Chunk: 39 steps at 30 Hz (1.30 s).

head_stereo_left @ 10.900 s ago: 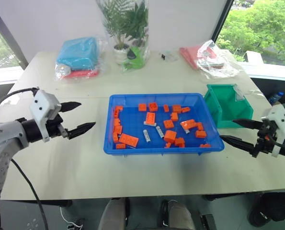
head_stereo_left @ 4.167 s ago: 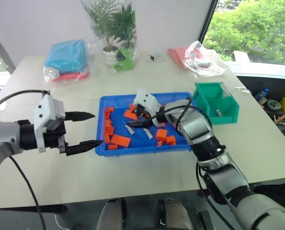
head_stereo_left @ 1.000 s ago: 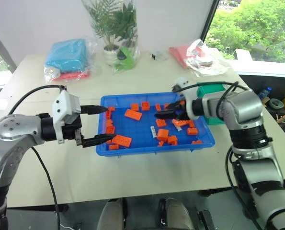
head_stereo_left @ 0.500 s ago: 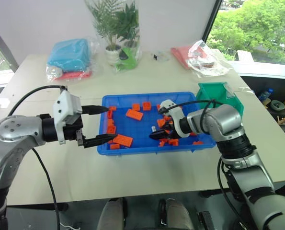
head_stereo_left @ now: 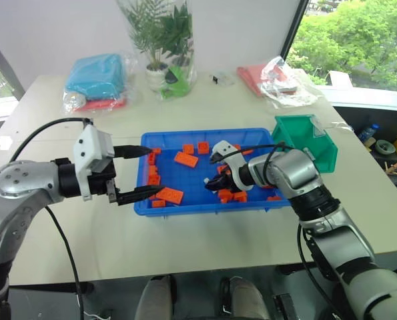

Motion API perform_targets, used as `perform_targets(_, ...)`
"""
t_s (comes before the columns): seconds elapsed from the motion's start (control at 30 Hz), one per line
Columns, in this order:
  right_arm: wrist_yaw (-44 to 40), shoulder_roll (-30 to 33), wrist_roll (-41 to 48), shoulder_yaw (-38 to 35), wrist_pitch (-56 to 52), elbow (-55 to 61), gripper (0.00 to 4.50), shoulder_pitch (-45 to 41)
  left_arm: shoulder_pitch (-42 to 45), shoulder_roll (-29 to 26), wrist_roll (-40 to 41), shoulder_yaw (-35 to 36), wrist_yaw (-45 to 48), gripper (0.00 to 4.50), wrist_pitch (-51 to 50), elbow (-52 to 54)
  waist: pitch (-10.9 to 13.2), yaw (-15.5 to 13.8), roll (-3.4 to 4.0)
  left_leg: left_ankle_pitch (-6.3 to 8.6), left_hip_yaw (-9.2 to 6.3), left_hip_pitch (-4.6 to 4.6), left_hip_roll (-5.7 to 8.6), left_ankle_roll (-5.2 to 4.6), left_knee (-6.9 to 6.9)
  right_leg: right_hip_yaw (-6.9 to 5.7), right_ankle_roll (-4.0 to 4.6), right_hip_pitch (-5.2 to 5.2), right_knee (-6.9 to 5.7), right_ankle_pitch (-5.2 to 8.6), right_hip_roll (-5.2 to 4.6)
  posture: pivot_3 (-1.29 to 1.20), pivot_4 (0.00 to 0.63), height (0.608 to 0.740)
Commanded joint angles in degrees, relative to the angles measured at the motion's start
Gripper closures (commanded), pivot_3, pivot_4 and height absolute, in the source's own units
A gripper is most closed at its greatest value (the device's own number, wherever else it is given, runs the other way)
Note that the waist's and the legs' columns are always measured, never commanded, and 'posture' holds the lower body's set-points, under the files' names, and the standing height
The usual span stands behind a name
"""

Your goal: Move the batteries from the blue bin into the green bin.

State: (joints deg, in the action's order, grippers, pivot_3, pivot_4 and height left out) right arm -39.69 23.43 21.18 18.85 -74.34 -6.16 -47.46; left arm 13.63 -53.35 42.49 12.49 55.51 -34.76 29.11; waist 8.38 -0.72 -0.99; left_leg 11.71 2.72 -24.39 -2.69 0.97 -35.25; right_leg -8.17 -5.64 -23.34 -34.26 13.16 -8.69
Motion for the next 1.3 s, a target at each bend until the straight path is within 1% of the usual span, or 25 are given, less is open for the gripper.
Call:
perform_targets(0.03,0.98,-0.24,1.62,-4.72,-2.19,3.50,3.37,-2.62,1.12,-0.34,0.26,0.76,0.81,0.00,0.66,0.07,0.00,-0.03,0.01,0.00,0.00,0.00,0.00,0.00,0.00,0.00,0.01,0.00,0.00,0.00,0.00,0.00,0.150,0.673)
perform_targets(0.17,2.71,0.91,3.39,-14.32,-3.88,3.43,3.37,-7.25,2.22,0.40,0.61,-0.32,1.25,0.00,0.48,-0.57,0.03,-0.03,0.05,0.00,0.02,-0.01,0.00,0.00,0.00,0.00,0.00,-0.02,0.01,0.00,0.00,0.00,0.150,0.673)
perform_targets(0.27,4.69,5.04,2.53,-20.66,-3.42,-0.27,3.37,-10.55,2.40,1.06,0.33,-1.30,1.49,0.00,0.57,-0.78,0.04,-0.21,0.06,0.00,0.02,-0.03,0.00,0.00,0.00,0.00,-0.01,-0.02,0.02,-0.01,0.00,0.00,0.150,0.673)
perform_targets(0.33,5.19,8.08,1.94,-22.85,-2.86,-2.31,3.37,-11.42,2.50,1.36,-0.44,-1.98,1.75,0.00,1.02,-1.17,0.02,-0.35,0.03,0.00,0.02,-0.02,0.01,0.01,0.00,0.00,0.04,0.02,0.07,-0.02,0.00,0.00,0.150,0.673)
perform_targets(0.43,5.41,10.32,2.65,-24.56,-3.79,-3.40,3.37,-11.21,3.16,1.88,-1.05,-2.65,2.05,0.00,1.48,-1.89,-0.03,-0.02,-0.06,0.02,0.05,-0.03,0.01,0.03,0.01,0.00,0.03,0.02,0.14,-0.01,0.00,0.00,0.150,0.673)
perform_targets(0.5,4.65,10.11,3.85,-23.43,-4.51,-0.80,3.37,-9.68,3.94,2.25,-1.22,-3.02,2.09,0.00,1.49,-2.34,0.00,0.19,0.00,0.02,0.11,-0.02,-0.03,0.03,0.03,0.00,0.01,0.00,0.12,0.00,0.00,0.00,0.150,0.673)
perform_targets(0.57,4.75,7.54,5.45,-22.42,-6.25,2.30,3.37,-8.23,4.49,2.47,-1.53,-3.33,2.28,0.00,1.56,-2.69,-0.01,0.57,0.02,0.01,0.16,-0.02,-0.12,0.01,0.09,0.02,-0.02,0.10,0.02,-0.04,0.05,0.00,0.150,0.673)
perform_targets(0.63,4.97,4.87,6.53,-20.81,-7.26,5.36,2.85,-6.66,5.01,2.60,-1.74,-3.55,2.35,0.00,1.56,-3.00,0.01,0.92,0.05,0.00,0.17,-0.01,-0.15,0.00,0.13,0.02,-0.05,0.04,-0.07,-0.18,0.09,0.00,0.150,0.673)
perform_targets(0.67,4.65,4.53,6.26,-18.18,-6.23,7.38,2.46,-5.42,5.23,2.56,-1.68,-3.54,2.37,0.00,1.44,-3.02,0.01,1.10,0.06,0.00,0.17,-0.01,-0.17,-0.01,0.14,0.02,-0.05,0.02,-0.11,-0.18,0.10,0.00,0.150,0.673)
perform_targets(0.73,4.20,4.12,5.63,-13.34,-4.36,10.33,1.55,-3.01,5.40,2.42,-1.61,-3.35,2.49,0.00,1.18,-2.86,0.00,1.17,0.04,-0.01,0.16,-0.02,-0.17,-0.01,0.12,0.02,-0.04,0.02,-0.15,-0.18,0.09,0.00,0.150,0.673)
perform_targets(0.87,2.85,3.88,4.70,-6.43,-1.01,12.36,1.55,0.59,4.96,1.85,-1.63,-2.75,2.67,0.00,0.92,-2.29,0.00,0.58,0.03,0.01,0.15,-0.02,-0.14,0.01,0.05,0.01,-0.14,-0.09,0.04,-0.07,0.06,0.00,0.150,0.673)
perform_targets(0.93,2.18,4.39,3.19,-2.92,2.09,12.04,1.55,2.14,4.46,1.54,-1.34,-2.20,2.65,0.00,0.60,-1.66,0.00,0.20,0.03,0.01,0.16,-0.02,-0.14,0.02,0.02,0.01,-0.03,-0.08,0.09,0.04,0.05,0.00,0.150,0.673)
perform_targets(1.1,0.38,4.32,0.09,2.49,8.51,8.62,1.55,4.04,3.06,0.71,-0.84,-0.97,2.13,0.00,0.03,-0.11,0.00,0.00,0.04,0.02,0.17,-0.02,-0.14,0.03,0.01,0.02,-0.02,-0.08,0.10,0.03,0.04,0.00,0.150,0.673)
perform_targets(1.27,-0.72,3.15,-3.54,5.77,14.65,3.87,1.55,4.11,2.82,0.49,-0.06,-0.04,1.29,0.00,-1.05,1.24,-0.02,0.04,0.00,0.02,0.17,-0.01,-0.14,0.03,0.01,0.01,-0.01,-0.07,0.09,0.03,0.06,0.00,0.150,0.673)
perform_targets(1.3,-1.03,3.00,-4.04,6.06,15.49,3.35,1.77,4.25,2.79,0.40,0.09,0.15,1.20,0.00,-1.26,1.45,-0.02,0.04,0.00,0.02,0.17,0.00,-0.14,0.03,0.01,0.01,-0.01,-0.07,0.08,0.03,0.06,0.00,0.150,0.673)
